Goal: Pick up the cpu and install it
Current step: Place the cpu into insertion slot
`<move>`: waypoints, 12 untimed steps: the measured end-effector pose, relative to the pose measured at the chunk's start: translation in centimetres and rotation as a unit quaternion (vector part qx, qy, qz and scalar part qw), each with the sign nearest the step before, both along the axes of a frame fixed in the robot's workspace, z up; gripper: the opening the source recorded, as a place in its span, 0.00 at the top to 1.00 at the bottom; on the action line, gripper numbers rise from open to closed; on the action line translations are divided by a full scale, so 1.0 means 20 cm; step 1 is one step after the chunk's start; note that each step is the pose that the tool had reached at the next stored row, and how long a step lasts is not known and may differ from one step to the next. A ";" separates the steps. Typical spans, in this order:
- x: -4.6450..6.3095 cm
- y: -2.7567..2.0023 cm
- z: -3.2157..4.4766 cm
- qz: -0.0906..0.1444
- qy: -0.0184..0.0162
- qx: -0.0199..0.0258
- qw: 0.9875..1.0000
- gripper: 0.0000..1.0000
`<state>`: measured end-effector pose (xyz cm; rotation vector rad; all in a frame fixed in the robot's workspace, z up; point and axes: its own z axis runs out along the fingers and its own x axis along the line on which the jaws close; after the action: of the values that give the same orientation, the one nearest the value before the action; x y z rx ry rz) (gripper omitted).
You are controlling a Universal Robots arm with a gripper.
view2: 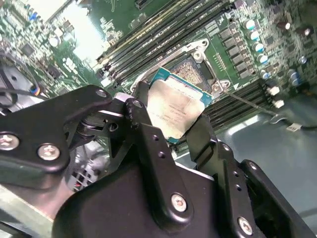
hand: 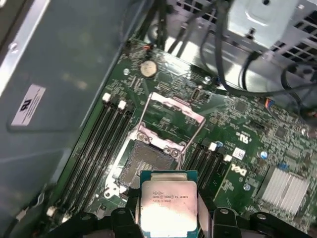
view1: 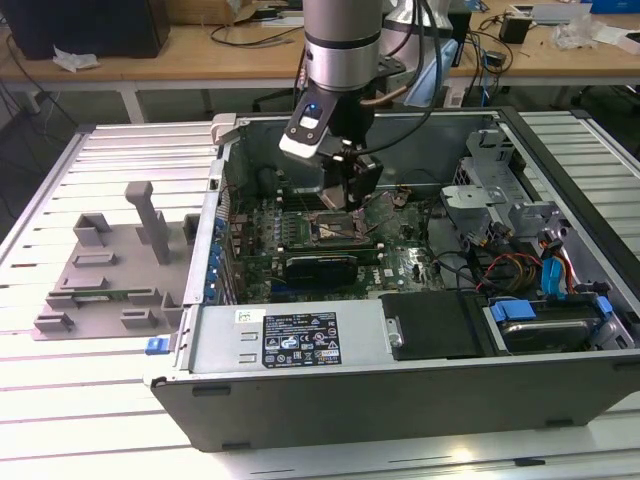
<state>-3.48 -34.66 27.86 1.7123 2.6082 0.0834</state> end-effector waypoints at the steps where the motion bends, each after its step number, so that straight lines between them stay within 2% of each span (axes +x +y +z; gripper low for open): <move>1: 0.00 0.000 0.000 -0.009 0.000 0.000 1.000 0.45; 4: 0.00 0.000 -0.001 -0.047 0.000 0.000 0.999 0.45; 7: 0.00 0.000 -0.002 -0.093 0.000 0.000 0.996 0.45; 11: 0.00 0.000 -0.003 -0.129 0.000 0.000 0.992 0.45; 12: 0.00 0.000 -0.004 -0.142 0.000 0.000 0.990 0.45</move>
<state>-3.48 -34.66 27.79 2.0608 2.3331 0.0779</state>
